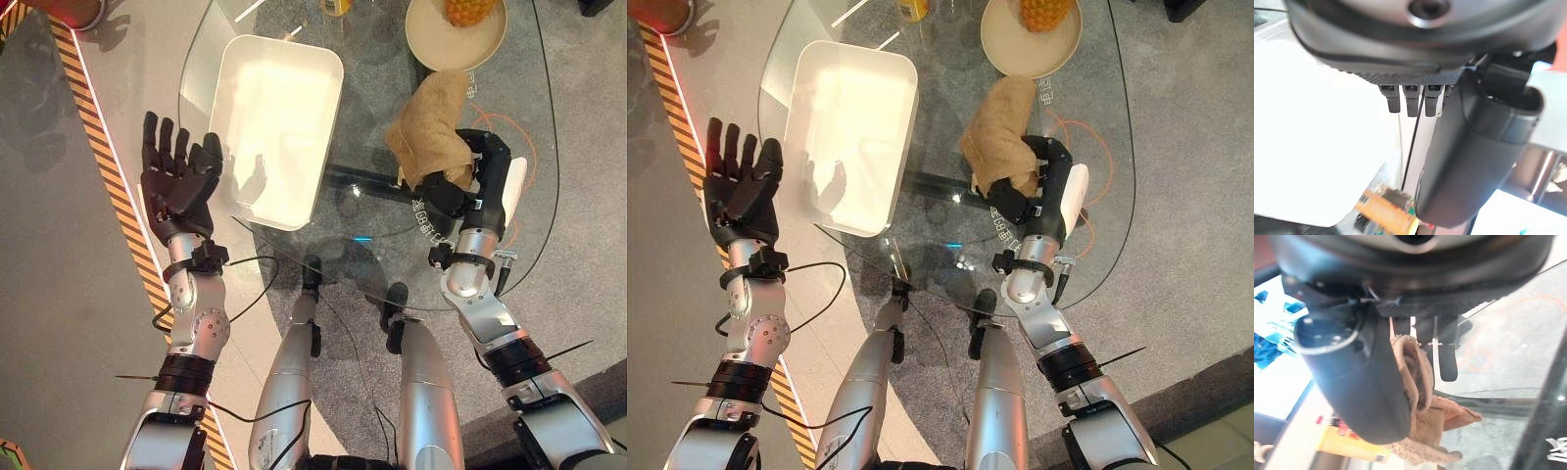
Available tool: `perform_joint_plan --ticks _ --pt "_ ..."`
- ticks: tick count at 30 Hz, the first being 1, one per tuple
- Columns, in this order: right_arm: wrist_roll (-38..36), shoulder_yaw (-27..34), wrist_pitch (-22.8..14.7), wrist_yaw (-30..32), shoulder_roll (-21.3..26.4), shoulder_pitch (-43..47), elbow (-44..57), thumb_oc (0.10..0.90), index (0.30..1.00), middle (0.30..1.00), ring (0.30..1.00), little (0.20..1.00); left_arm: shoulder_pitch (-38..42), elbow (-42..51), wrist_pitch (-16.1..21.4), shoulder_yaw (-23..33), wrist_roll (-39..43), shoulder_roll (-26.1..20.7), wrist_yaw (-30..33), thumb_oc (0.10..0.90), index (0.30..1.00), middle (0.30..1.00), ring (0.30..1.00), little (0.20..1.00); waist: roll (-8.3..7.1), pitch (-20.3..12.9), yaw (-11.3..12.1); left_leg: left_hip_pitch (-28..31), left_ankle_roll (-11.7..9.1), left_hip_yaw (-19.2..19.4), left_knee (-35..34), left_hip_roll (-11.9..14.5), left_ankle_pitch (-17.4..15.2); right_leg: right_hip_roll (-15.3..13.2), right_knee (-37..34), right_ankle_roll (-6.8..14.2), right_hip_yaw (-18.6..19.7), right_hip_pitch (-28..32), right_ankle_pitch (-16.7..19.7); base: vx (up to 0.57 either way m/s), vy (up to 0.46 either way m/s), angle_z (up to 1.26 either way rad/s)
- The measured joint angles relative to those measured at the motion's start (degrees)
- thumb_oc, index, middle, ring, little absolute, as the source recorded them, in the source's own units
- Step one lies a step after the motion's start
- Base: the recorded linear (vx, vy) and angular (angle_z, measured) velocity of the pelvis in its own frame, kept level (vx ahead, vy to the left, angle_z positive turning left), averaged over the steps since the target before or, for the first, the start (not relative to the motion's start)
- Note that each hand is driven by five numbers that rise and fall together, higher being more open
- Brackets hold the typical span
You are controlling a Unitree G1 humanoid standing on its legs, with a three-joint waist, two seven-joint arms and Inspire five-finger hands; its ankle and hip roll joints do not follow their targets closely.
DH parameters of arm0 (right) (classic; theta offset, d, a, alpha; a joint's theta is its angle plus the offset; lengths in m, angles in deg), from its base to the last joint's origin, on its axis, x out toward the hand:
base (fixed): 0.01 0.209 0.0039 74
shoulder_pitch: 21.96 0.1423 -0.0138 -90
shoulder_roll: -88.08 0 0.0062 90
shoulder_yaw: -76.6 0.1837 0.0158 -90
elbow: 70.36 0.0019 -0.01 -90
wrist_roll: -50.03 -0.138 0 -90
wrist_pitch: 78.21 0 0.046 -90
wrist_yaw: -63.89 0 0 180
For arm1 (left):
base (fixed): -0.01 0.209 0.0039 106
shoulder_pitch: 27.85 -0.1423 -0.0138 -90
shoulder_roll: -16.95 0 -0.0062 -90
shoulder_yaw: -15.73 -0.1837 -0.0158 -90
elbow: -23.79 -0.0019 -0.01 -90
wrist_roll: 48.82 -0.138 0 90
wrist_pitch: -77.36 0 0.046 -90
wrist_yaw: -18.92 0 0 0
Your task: Wipe the table with a cloth and put it in the basket.
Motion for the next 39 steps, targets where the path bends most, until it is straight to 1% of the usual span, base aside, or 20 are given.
perform_joint_plan --ticks 3,5,10,16,20,24,28,31,33,39 --pt "0.16 -0.03 -0.29 -0.35 -0.53 -0.01 1.88 0.100 0.300 0.300 0.300 0.200 0.60 -0.01 -1.43 -0.22 -0.04 -0.82 -1.18 0.800 0.900 0.900 0.900 0.900 -0.05 -0.02 -0.43 0.32 0.04 0.00 0.00 0.01 0.00 0.06 -0.05 0.12 -0.05 0.48 0.09 0.00 -0.040 0.00" --pt "0.18 0.03 -0.77 -0.86 -0.68 0.00 2.89 0.100 0.300 0.300 0.300 0.200 2.13 -0.01 -2.44 -1.64 -0.53 -1.31 -1.65 0.800 0.900 0.900 0.900 0.900 -0.12 -0.03 -0.45 0.48 0.06 -0.01 -0.01 0.02 0.01 0.06 -0.08 0.14 -0.07 0.62 0.10 -0.02 -0.048 0.00" --pt "0.20 -0.26 -0.77 -2.00 -0.99 0.01 4.87 0.100 0.300 0.300 0.300 0.200 3.73 -0.01 -5.10 -2.32 -0.27 -1.19 -3.78 0.800 0.900 0.900 0.900 0.900 -0.16 -0.02 -0.62 0.48 0.10 -0.01 -0.06 0.04 -0.04 0.06 -0.23 0.14 -0.08 0.58 0.10 0.00 0.000 0.00" --pt "0.19 -0.32 -0.77 -2.25 -0.97 0.02 5.61 0.100 0.300 0.300 0.300 0.200 4.37 -0.02 -8.36 -3.63 4.17 -1.18 -6.44 0.800 0.900 0.900 0.900 0.900 -0.18 -0.01 -0.67 0.46 0.08 0.03 -0.20 0.04 -0.03 0.08 -0.55 0.15 -0.05 0.59 0.10 0.00 0.000 0.00" --pt "0.18 -1.58 -0.76 -2.68 -0.95 0.28 5.63 0.100 0.300 0.300 0.300 0.200 5.02 -0.02 -10.77 -4.92 8.81 -0.90 -8.42 0.800 0.900 0.900 0.900 0.900 -0.26 0.03 -0.83 0.41 0.09 0.09 -0.28 0.03 -0.03 0.09 -0.79 0.21 -0.02 0.60 0.14 0.00 0.000 0.00" --pt "0.16 -3.13 -0.75 -4.03 -0.95 1.11 5.63 0.100 0.300 0.300 0.300 0.200 8.16 -0.01 -13.46 -7.00 11.66 -0.61 -8.97 0.800 0.900 0.900 0.900 0.900 -0.45 0.05 -0.90 0.39 0.09 0.11 -0.26 0.03 -0.02 0.09 -0.49 0.23 0.00 0.59 0.15 0.00 0.000 0.00" --pt "0.14 -4.88 -0.70 -4.83 -0.94 3.10 5.65 0.100 0.300 0.300 0.300 0.200 10.49 -0.02 -15.75 -7.50 15.48 -0.48 -9.93 0.800 0.900 0.900 0.900 0.900 -0.84 0.03 -1.81 0.41 0.09 0.12 -0.27 0.03 -0.02 0.09 -0.49 0.24 0.04 0.58 0.16 0.00 0.000 0.00" --pt "0.13 -5.22 -0.66 -5.09 -0.96 4.32 5.80 0.100 0.300 0.300 0.300 0.200 11.93 -0.02 -17.03 -8.88 19.78 0.08 -9.95 0.800 0.900 0.900 0.900 0.900 -0.87 0.02 -2.04 0.42 0.10 0.20 -0.26 0.03 -0.03 0.10 -0.52 0.27 0.14 0.57 0.19 0.00 0.000 0.00" --pt "0.12 -5.24 -0.62 -5.14 -0.94 4.87 5.80 0.100 0.300 0.300 0.300 0.200 12.43 -0.02 -17.72 -8.99 21.64 1.40 -9.94 0.800 0.900 0.900 0.900 0.900 -0.88 0.02 -2.05 0.42 0.10 0.24 -0.26 0.03 -0.03 0.12 -0.55 0.28 0.22 0.57 0.19 0.00 0.000 0.00" --pt "0.00 -6.20 -0.36 -5.16 -0.86 5.12 5.81 0.100 0.300 0.300 0.300 0.200 12.77 -0.02 -17.93 -9.59 22.76 2.01 -9.60 0.800 0.900 0.900 0.900 0.900 -0.89 0.02 -2.24 0.47 0.10 0.38 -0.24 0.03 -0.02 0.19 -0.69 0.31 0.71 0.56 0.21 0.00 0.000 0.00"
